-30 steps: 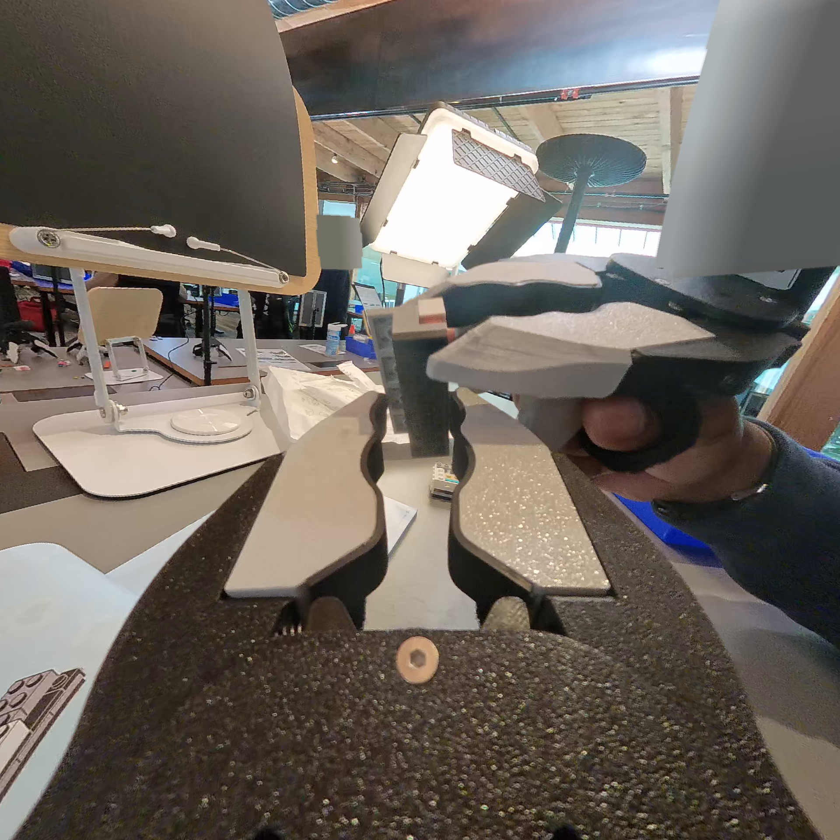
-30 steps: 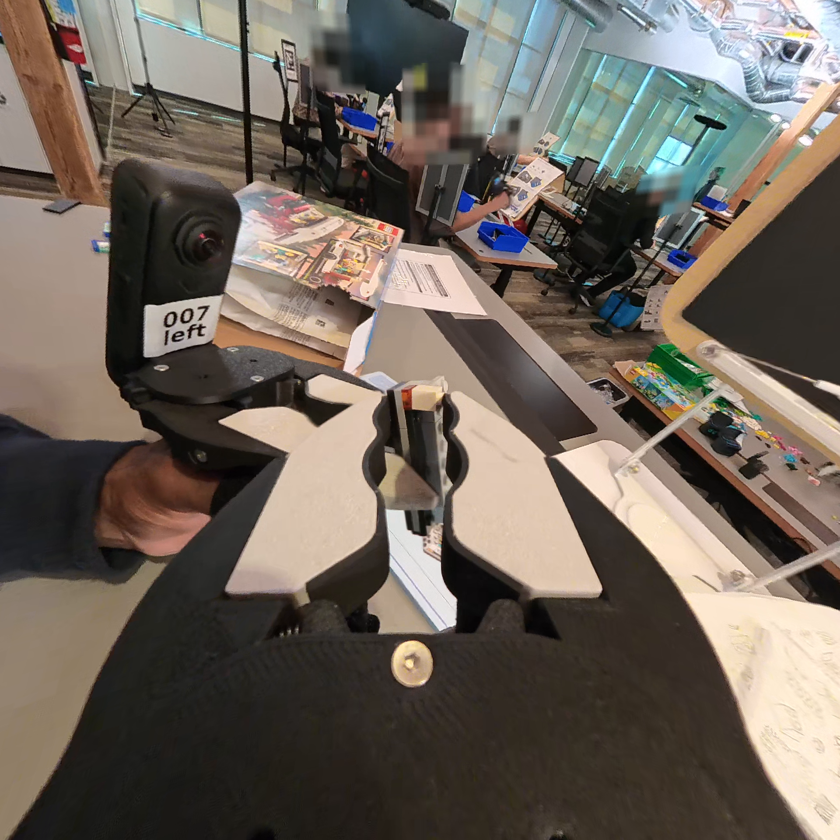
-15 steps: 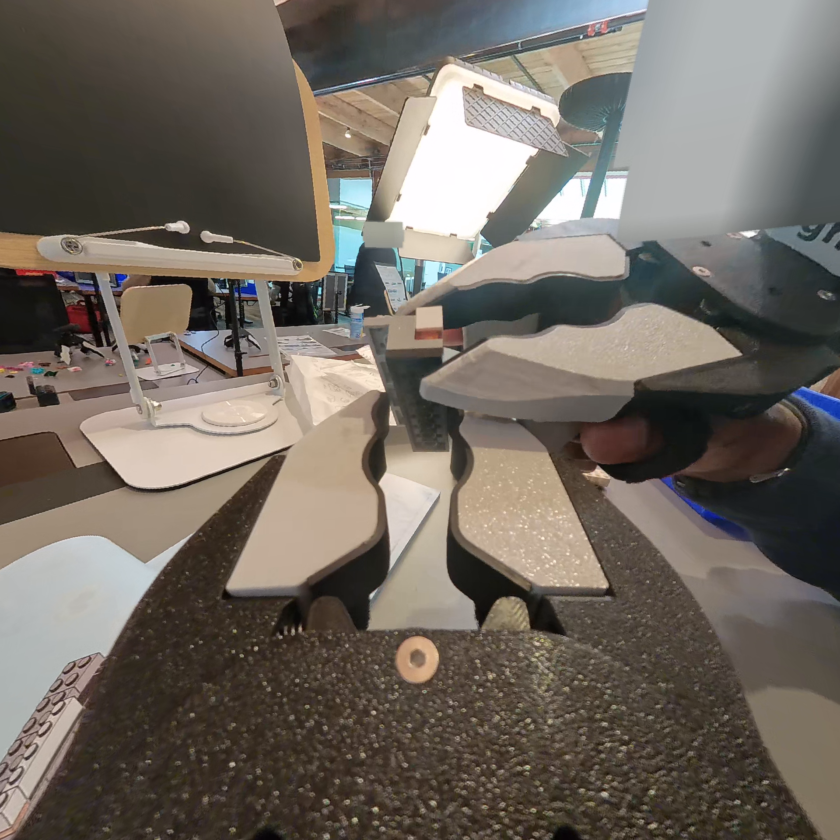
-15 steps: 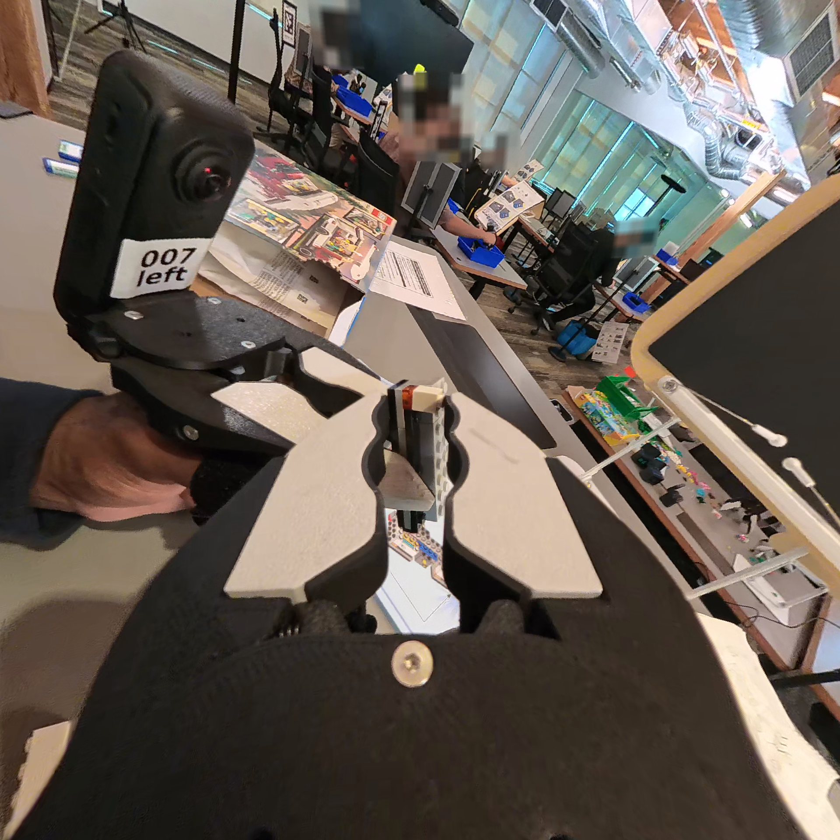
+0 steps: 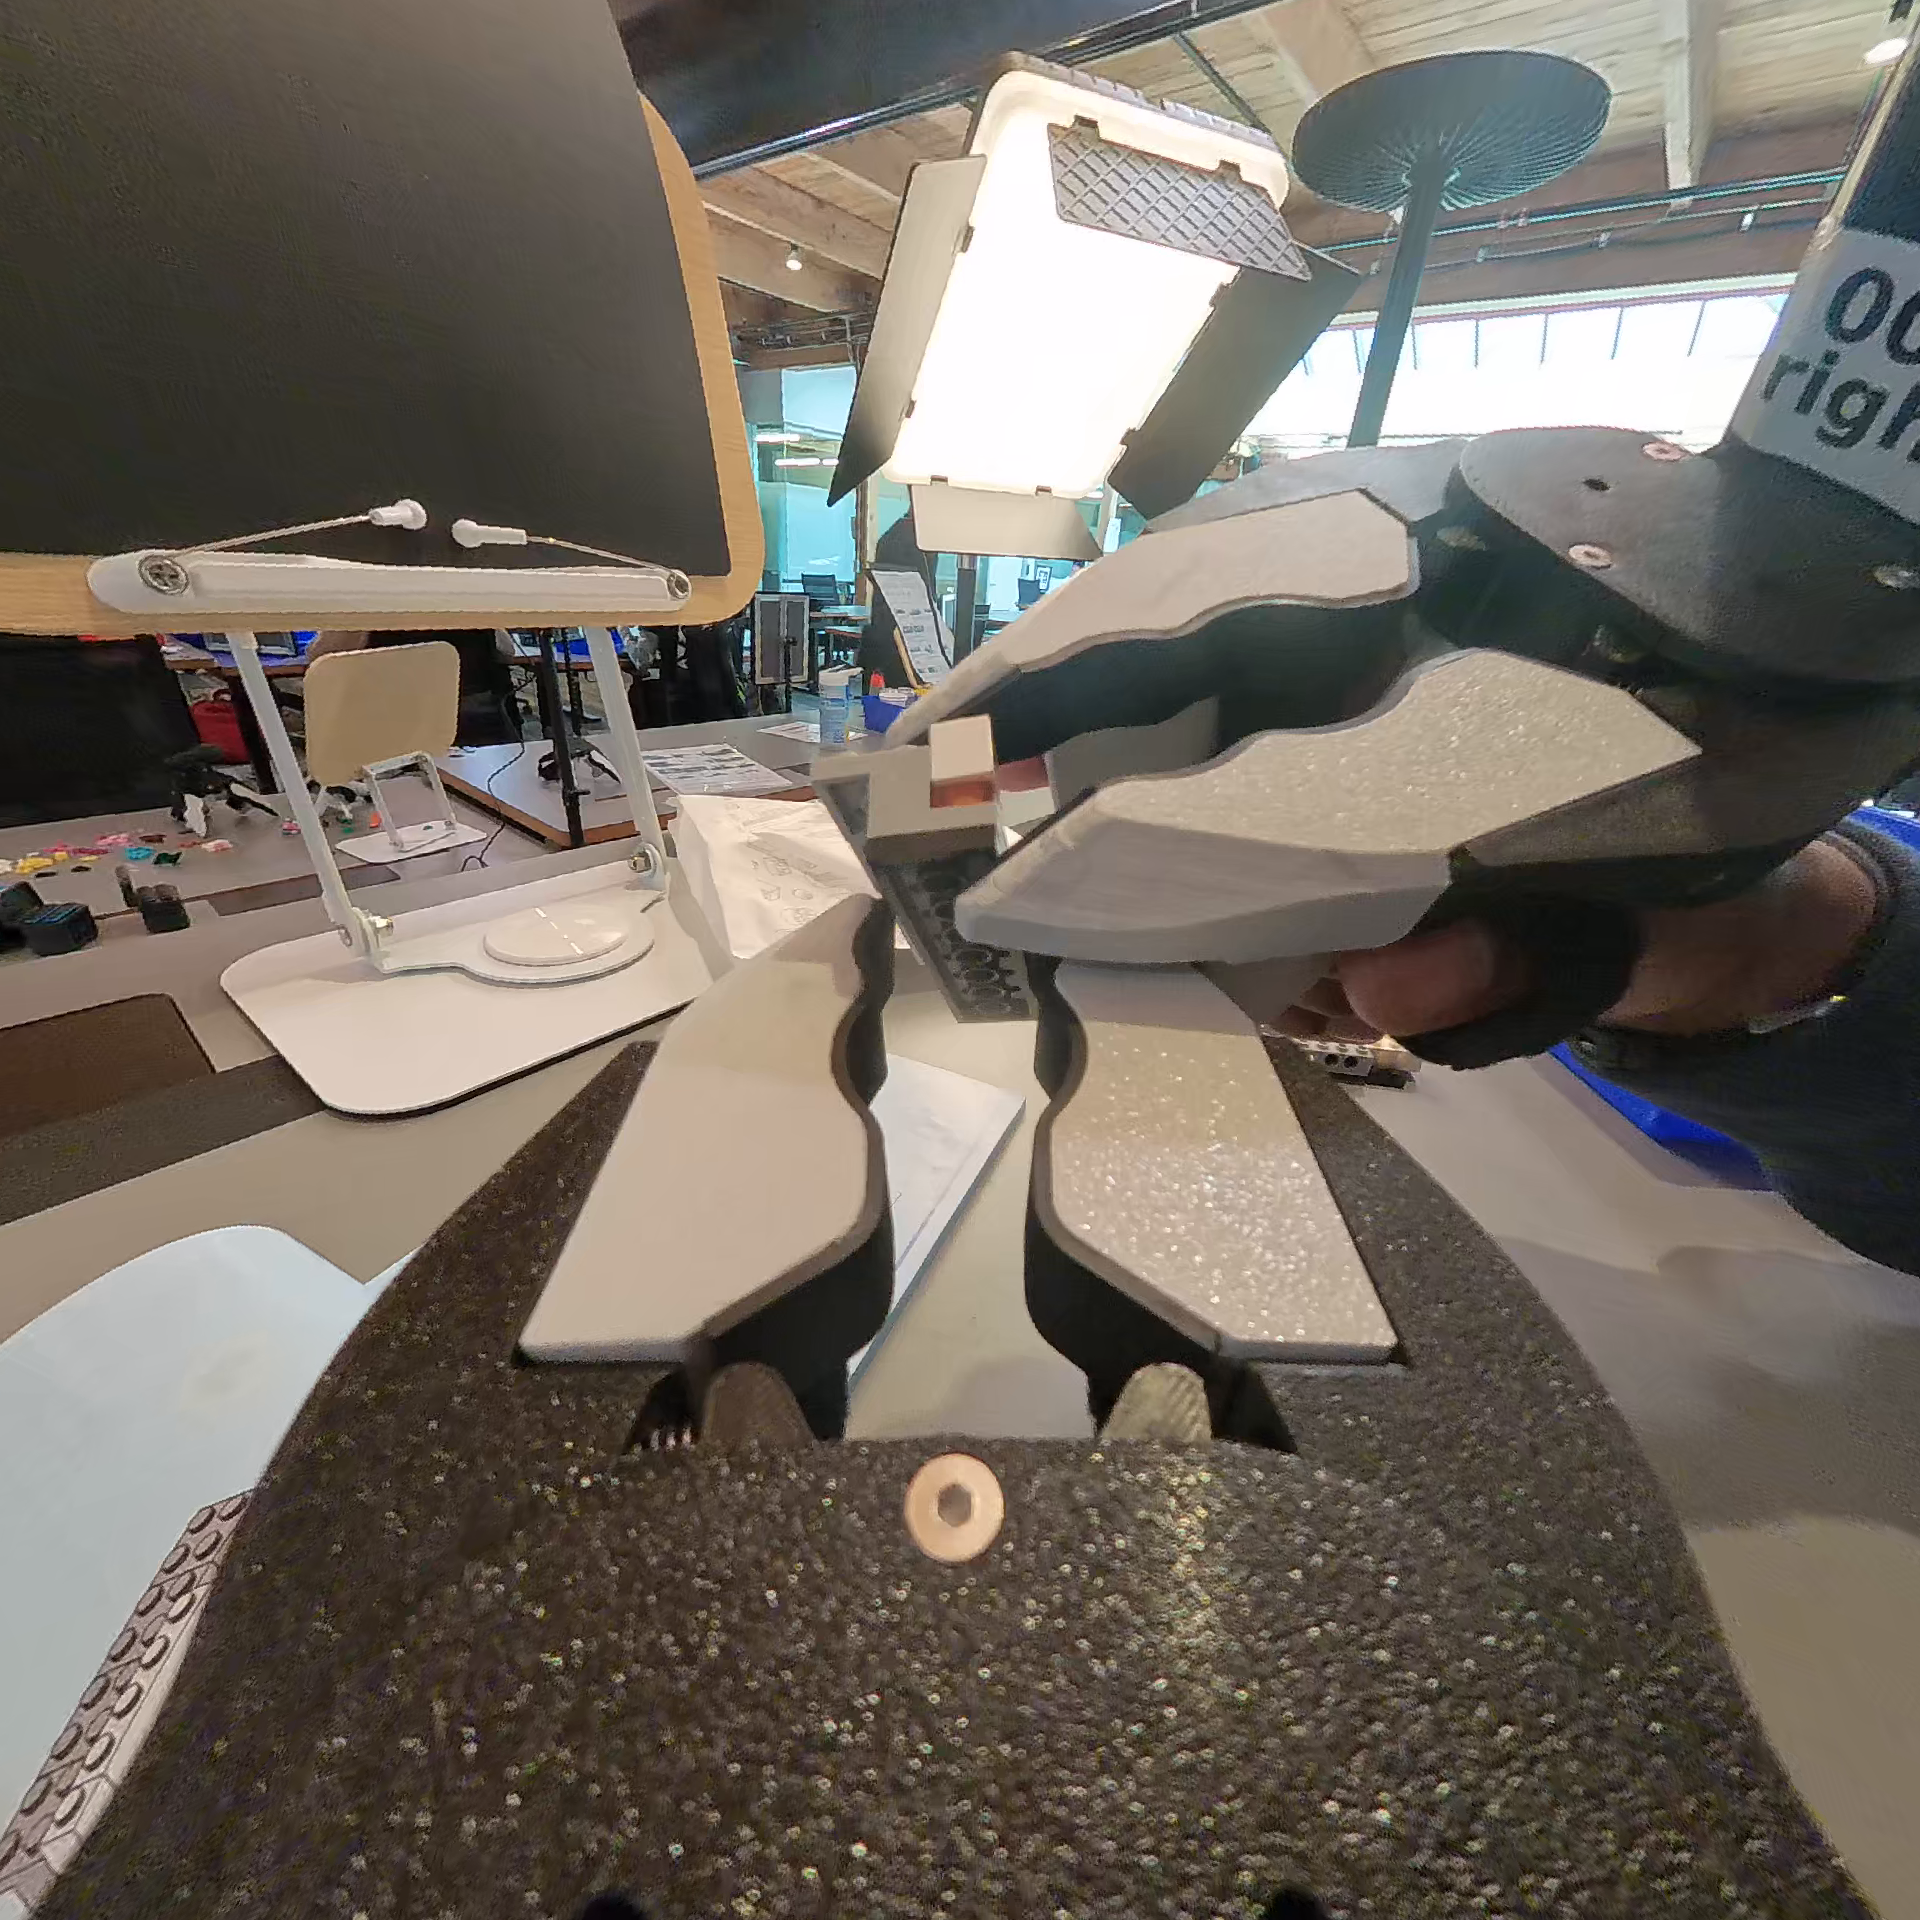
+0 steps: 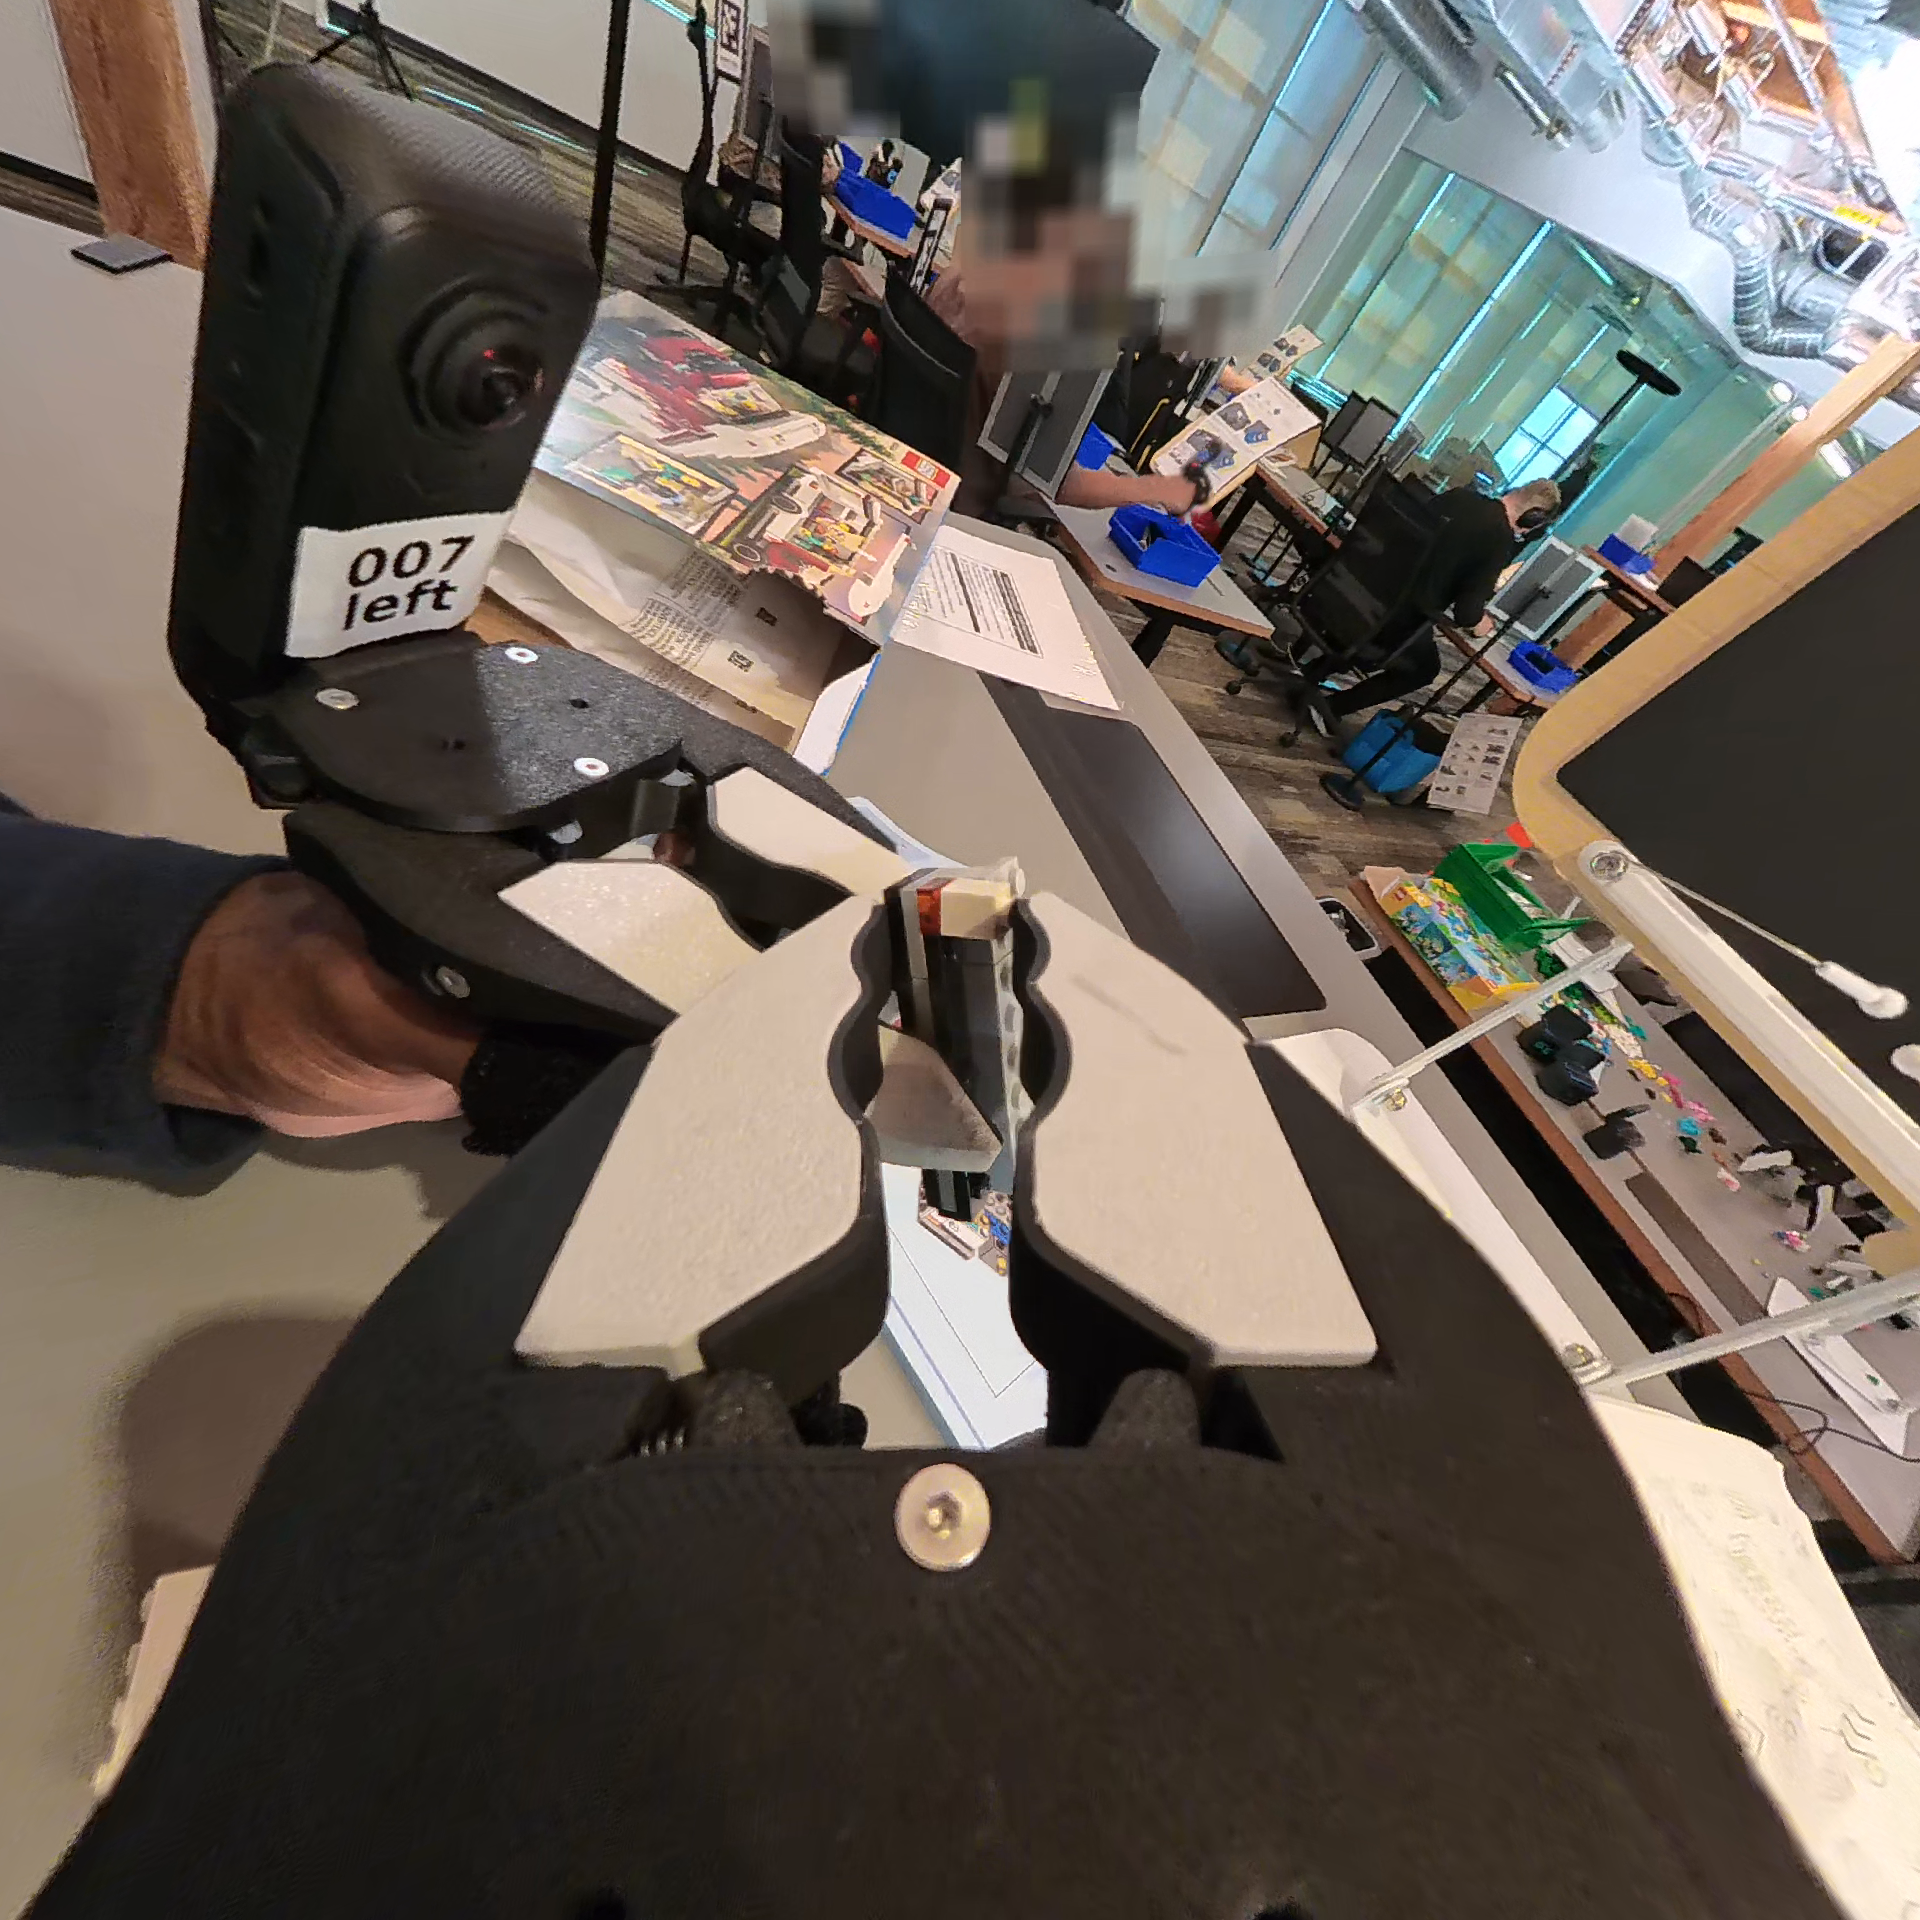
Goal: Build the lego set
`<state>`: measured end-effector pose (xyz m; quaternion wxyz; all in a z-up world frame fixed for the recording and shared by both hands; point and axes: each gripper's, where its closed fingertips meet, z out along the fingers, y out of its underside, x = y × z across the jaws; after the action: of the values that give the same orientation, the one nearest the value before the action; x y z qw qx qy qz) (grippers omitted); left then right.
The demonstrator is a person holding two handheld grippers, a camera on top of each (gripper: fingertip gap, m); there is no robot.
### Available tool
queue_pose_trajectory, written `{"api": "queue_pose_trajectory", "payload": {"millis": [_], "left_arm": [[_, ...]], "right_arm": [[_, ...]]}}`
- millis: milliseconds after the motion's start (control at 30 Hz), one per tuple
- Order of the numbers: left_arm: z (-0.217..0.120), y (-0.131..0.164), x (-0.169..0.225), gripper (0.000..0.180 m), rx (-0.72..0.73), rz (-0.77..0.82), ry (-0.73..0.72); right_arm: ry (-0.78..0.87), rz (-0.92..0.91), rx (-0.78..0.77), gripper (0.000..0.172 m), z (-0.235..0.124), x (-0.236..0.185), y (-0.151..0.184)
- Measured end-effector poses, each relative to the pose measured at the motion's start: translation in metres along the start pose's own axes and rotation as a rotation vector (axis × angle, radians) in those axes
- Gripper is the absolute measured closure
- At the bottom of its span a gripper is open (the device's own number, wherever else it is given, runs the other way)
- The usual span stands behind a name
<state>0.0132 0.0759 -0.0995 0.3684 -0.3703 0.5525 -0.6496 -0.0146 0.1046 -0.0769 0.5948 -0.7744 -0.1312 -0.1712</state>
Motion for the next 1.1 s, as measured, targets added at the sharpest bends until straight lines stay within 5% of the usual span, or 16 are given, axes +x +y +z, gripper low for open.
{"api": "queue_pose_trajectory", "payload": {"millis": [367, 600, 1100], "left_arm": [[-0.006, -0.007, -0.013, 0.156, 0.032, 0.044, -0.121], [-0.004, 0.001, -0.020, 0.157, -0.048, 0.177, -0.242], [-0.006, 0.001, -0.025, 0.157, -0.047, 0.182, -0.275]], "right_arm": [[0.102, -0.075, 0.006, 0.136, 0.003, 0.001, -0.007], [0.187, -0.133, -0.006, 0.145, 0.003, 0.006, -0.008], [0.256, -0.098, -0.017, 0.148, 0.004, 0.011, -0.007]]}}
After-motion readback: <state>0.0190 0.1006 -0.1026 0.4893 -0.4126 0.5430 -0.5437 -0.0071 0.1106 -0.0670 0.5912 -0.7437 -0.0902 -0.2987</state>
